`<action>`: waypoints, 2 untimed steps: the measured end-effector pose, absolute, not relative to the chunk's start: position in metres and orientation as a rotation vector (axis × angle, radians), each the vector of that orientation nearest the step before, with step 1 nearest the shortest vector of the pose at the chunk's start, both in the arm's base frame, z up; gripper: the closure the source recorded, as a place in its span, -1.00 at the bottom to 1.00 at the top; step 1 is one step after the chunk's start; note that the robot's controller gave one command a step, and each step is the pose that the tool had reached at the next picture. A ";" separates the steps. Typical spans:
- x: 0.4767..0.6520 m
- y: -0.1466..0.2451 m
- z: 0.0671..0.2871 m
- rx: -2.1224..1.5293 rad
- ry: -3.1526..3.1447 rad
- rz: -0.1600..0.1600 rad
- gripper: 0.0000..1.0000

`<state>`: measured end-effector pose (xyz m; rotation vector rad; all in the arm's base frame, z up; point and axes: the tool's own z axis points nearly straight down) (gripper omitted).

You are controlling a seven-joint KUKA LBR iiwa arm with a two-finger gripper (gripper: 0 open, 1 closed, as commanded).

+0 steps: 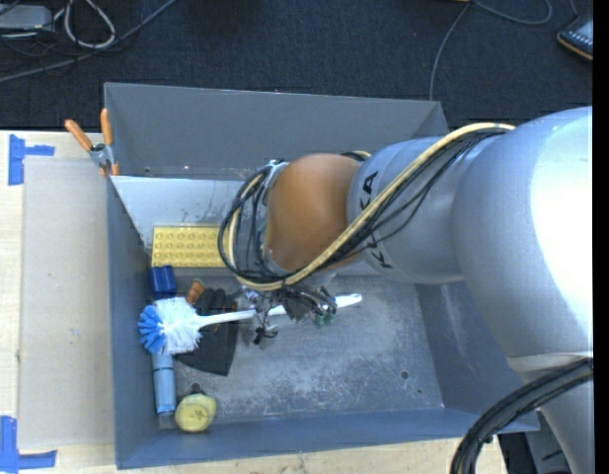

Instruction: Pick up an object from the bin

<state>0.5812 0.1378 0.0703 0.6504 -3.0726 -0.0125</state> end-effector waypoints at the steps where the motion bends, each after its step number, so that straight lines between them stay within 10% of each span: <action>1: 0.579 0.137 0.085 0.651 -3.067 -0.011 1.00; 2: 0.579 0.138 0.120 0.651 -3.067 -0.012 1.00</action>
Offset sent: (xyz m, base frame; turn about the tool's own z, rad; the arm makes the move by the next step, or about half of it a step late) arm -0.0011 -0.0003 0.0612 -0.0003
